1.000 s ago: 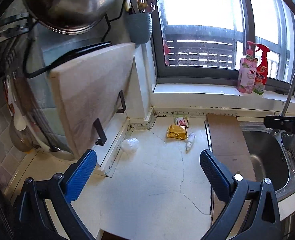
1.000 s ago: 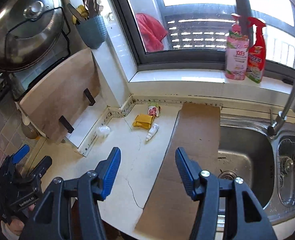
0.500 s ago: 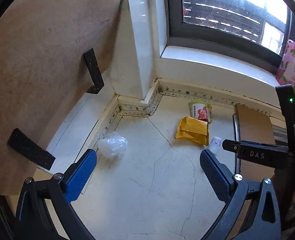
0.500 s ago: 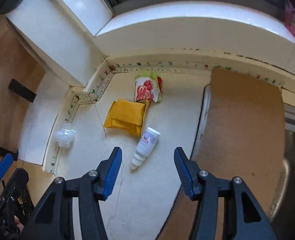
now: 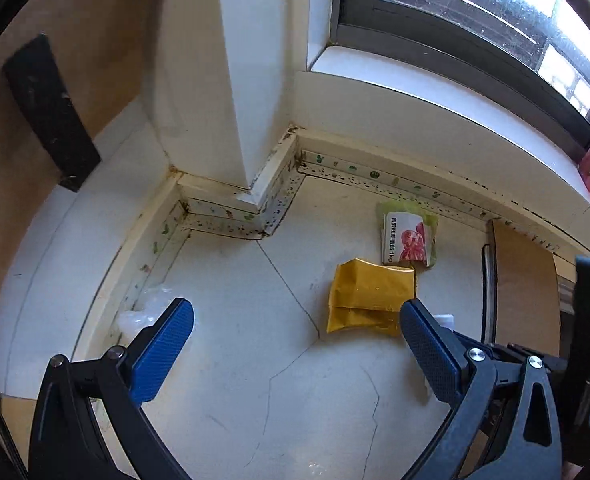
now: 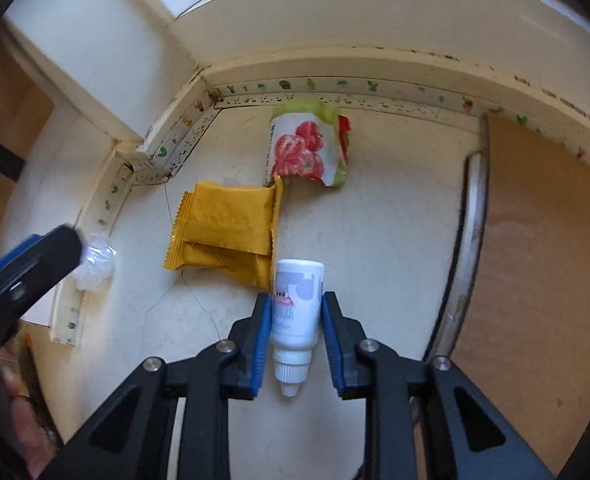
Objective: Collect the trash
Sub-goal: 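Grasp the yellow package with the left tool while the right tool grasps the small white bottle, then lower the yellow package and white bottle over the floor bin and open both tools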
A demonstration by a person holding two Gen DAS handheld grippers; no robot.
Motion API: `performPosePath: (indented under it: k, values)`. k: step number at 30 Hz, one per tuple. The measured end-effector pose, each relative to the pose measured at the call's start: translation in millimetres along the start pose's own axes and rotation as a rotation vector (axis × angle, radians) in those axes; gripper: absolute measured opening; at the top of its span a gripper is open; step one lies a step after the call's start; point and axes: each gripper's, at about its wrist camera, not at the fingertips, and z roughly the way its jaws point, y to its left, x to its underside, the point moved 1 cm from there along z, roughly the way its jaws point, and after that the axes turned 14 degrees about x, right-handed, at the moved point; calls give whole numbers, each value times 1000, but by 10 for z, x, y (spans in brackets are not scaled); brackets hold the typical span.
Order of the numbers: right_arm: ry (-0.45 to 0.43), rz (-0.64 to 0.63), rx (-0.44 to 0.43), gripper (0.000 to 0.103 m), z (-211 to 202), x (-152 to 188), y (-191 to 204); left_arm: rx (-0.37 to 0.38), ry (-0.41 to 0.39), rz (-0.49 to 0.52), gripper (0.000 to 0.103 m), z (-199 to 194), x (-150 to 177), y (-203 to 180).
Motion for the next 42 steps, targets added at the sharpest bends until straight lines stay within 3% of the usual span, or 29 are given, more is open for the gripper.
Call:
performPosePath:
  k: [7,10,23,24,26,30,33,37,42]
  values:
    - [5,167,-155,25,-258,179,-523,158,131,-64,102,590,-89,-65]
    - [3,170,-175,25,-317,259,-597,172,163,-76,102,780,-95,-119]
    - [-23,151,-193,25,-454,348,-632,41,243,86,102,1247,-43,-638]
    - [-24,149,-195,25,-463,353,-631,37,247,89,100,1268,-32,-658]
    - [-26,153,-196,25,-474,362,-638,40,256,85,84,1313,-14,-696]
    - [-32,157,-189,25,-506,398,-658,49,245,82,69,1298,8,-765]
    - [-28,167,-179,25,-505,427,-682,61,221,76,51,1203,44,-766]
    - [-34,193,-166,25,-538,490,-734,57,195,91,43,1065,147,-848]
    - [-58,219,-154,25,-699,632,-774,82,161,96,42,666,403,-988]
